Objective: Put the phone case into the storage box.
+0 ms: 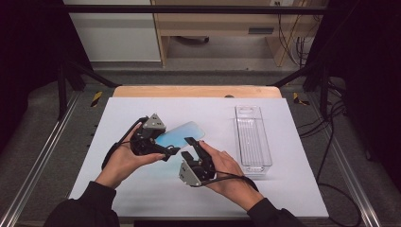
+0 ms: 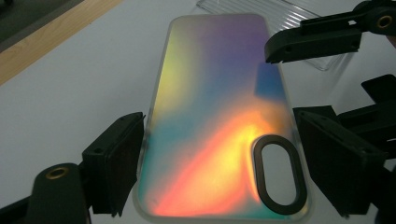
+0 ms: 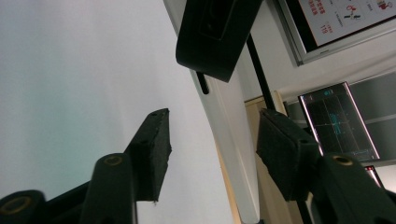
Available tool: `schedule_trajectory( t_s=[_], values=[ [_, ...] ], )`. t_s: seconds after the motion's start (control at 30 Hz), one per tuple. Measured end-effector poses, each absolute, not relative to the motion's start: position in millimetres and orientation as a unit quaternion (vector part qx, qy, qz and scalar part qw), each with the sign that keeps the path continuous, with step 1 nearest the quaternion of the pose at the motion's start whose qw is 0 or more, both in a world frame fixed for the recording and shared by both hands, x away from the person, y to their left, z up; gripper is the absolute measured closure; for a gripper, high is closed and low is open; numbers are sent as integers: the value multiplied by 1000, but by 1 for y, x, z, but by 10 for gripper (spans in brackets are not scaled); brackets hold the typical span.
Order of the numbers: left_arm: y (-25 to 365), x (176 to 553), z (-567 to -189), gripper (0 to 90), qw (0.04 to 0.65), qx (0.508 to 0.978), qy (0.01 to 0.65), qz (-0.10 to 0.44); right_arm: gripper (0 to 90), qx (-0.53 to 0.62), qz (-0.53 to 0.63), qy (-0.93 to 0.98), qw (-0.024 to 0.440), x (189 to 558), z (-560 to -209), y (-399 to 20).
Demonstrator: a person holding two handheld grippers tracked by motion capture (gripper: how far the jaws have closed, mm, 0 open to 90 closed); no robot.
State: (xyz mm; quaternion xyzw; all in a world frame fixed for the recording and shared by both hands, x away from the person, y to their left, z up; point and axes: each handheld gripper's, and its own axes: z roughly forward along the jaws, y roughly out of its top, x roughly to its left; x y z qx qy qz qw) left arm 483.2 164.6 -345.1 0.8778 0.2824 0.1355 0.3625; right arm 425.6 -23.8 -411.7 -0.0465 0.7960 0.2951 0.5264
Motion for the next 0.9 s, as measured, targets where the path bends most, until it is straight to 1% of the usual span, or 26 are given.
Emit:
schedule_trajectory(
  t_s=[0.1, 0.5, 0.77, 0.9],
  values=[
    [165, 483, -345, 170, 364, 877, 282, 134, 530, -61, 293, 791, 534, 424, -412, -22],
    [164, 481, -340, 169, 365, 879, 278, 130, 605, -80, 290, 780, 548, 419, -411, -19],
    [167, 481, -340, 169, 369, 877, 282, 123, 698, -95, 284, 773, 559, 418, -411, -18],
    [167, 481, -341, 169, 373, 877, 280, 118, 727, -97, 285, 771, 561, 417, -412, -19]
  ],
)
